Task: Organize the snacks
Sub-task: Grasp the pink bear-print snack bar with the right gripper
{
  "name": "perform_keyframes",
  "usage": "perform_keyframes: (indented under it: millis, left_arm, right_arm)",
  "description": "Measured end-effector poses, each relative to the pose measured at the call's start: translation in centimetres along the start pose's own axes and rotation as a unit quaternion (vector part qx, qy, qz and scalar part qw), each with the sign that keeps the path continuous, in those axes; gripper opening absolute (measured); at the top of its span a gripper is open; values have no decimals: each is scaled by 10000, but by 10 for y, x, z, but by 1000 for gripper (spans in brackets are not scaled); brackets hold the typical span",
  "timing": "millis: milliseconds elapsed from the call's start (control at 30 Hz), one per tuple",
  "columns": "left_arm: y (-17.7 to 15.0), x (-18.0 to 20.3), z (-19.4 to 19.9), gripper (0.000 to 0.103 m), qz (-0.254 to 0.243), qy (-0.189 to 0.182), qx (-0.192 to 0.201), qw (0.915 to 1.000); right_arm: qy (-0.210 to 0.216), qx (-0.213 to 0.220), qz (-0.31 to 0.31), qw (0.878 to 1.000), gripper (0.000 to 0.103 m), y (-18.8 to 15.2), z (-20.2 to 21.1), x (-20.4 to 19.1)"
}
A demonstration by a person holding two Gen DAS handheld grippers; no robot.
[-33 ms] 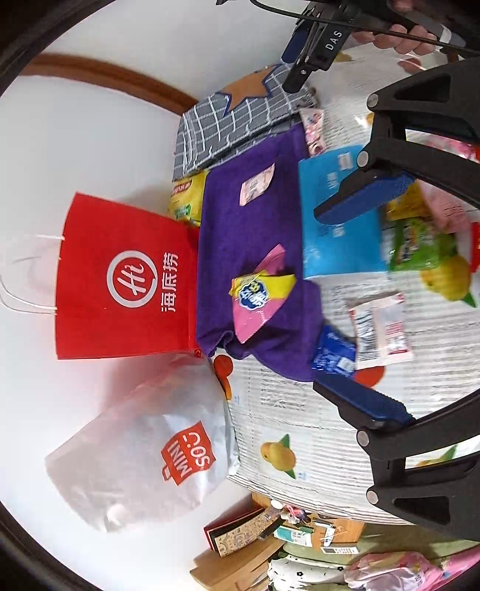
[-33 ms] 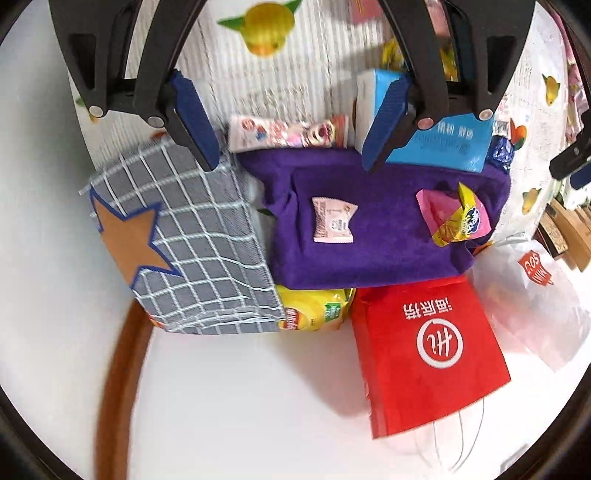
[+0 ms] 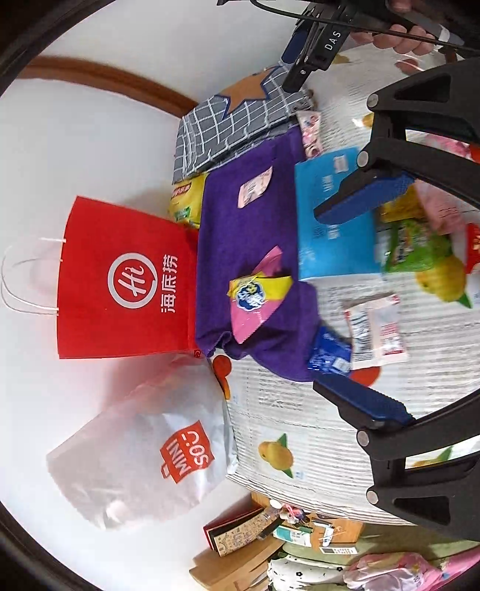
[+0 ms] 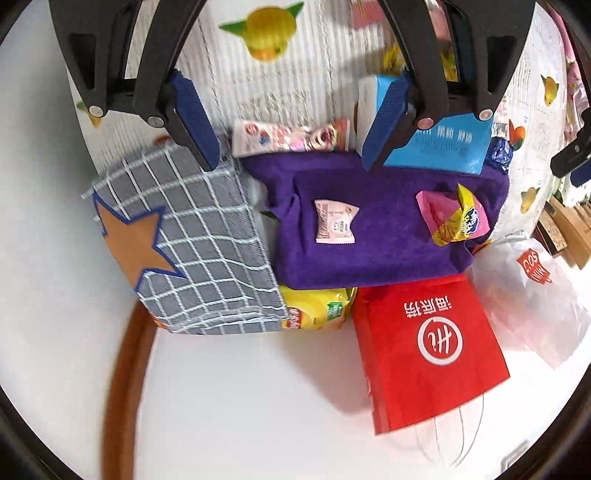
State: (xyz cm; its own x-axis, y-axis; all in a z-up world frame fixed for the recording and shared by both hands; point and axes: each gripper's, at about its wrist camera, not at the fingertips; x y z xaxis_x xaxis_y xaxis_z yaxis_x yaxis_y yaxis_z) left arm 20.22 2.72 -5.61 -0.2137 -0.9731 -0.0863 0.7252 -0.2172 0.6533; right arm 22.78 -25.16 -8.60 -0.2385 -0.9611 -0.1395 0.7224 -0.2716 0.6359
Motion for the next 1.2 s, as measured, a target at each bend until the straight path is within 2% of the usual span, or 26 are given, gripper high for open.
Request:
perform_keyframes:
  millis: [133,300,500,567,633,667,833,967,1067,1200]
  left_arm:
    - [-21,6,18,82,15,53,137,9999]
    - [-42,9,16,82,-15,156,-122,9998]
    - [-69,-1,2,82,177,78,-178,9997]
    - [-74,-4,-6,82,239,44,-229,9994]
    - [-79,-8,-16,82,287,-21,-298,9991]
    - [-81,-10,-21,82,322,-45,-328,9989]
    - [-79,-24,-41,82,496,-135,-506,9974]
    - [-71,-31,-49,82,512,-49,-492,9975]
    - [-67,-37,-55,82,562,-27,-502,9972]
    - [-68,-40,-63,82,572,-67,-575,9967]
  right_arm:
    - [89,57,35,9999,79,-22,15,16]
    - [150,24,-2,9999,79,-44,20,34]
    - [248,1,158,9996,79,-65,4,40]
    - [267,-14,234,9994,74,-68,-7,38]
    - [334,-36,315,9989,65,-68,-18,35]
    - [383,-38,348,9987,64,-67,-25,33]
    - [566,78,594,9966,63,-55,-54,18]
    - [825,47,687,9942,61,-41,-74,7]
    - [822,53,724,9940,61,-32,-90,0]
    - [824,-219,672,9941,57,-28,-113,-2]
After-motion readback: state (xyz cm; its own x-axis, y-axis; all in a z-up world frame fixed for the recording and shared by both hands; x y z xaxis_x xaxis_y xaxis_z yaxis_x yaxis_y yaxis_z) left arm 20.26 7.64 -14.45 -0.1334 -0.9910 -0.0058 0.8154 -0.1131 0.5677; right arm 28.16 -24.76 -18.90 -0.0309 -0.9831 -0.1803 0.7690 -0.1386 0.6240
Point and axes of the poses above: each gripper's, at about its wrist camera, not at the fingertips, and z roughly against the way its jaws point, x to its right, y to its top, and after that the axes turned 12 degrees about -z, right-handed
